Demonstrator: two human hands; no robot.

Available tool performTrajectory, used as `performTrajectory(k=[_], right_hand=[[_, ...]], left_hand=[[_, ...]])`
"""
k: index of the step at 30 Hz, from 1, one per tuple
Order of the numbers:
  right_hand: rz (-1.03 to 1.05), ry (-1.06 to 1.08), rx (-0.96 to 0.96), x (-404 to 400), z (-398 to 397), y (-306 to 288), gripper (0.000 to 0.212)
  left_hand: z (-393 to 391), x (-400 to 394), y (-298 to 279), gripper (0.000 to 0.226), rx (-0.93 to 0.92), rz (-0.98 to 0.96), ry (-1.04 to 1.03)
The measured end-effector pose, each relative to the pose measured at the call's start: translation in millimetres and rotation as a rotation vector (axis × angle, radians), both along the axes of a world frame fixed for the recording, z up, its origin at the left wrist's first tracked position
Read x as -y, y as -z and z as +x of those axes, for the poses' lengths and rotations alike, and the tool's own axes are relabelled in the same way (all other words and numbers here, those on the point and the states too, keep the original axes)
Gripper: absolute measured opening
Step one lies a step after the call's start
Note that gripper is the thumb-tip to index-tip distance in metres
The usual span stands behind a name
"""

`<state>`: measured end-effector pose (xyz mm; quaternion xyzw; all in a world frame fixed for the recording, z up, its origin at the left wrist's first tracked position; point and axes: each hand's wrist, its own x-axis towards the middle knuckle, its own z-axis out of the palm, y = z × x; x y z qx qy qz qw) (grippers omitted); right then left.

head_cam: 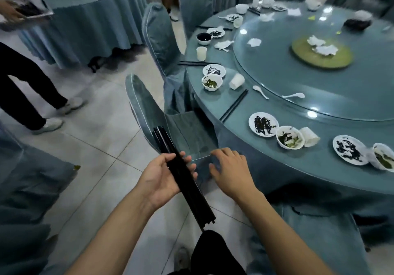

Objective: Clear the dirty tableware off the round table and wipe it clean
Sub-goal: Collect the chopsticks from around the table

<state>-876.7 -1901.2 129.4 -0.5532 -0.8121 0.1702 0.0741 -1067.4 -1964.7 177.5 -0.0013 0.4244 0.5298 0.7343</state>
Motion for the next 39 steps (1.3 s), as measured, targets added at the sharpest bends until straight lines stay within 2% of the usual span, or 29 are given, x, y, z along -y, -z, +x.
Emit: performTrajectory(k=[7, 14, 23, 29, 35, 39], right_hand=[[-0.009, 0.115, -0.005, -91.6, -11.7, 23.8, 0.034], [-0.082, 0.197, 0.072, -197.3, -12.9, 50.8, 0.034], [-0.184, 0.374, 0.124, -307.3, -11.5, 103.6, 0.028], [-0.254, 0.651, 0.123, -348.4, -27.9, 131.1, 0.049], [-0.360, 0.828, 0.072, -352.4, -19.6, 150.7, 0.029], [-0.338, 0.908, 0.027, -349.9, -18.0, 150.6, 0.044]], left_hand=[[-25.2, -100.6, 13.4, 0.025, -0.026, -0.026, 0.043], [-32.3, -202.8, 27.5, 0.025, -0.036, -0.050, 0.066], [-46.0, -289.3, 50.8, 0.025, -0.051, -0.091, 0.110], [-60.3, -322.0, 71.2, 0.027, -0.047, -0.150, 0.165], [-71.4, -338.4, 79.1, 0.027, -0.066, -0.182, 0.194], [-71.1, -342.3, 78.6, 0.027, -0.062, -0.187, 0.188]])
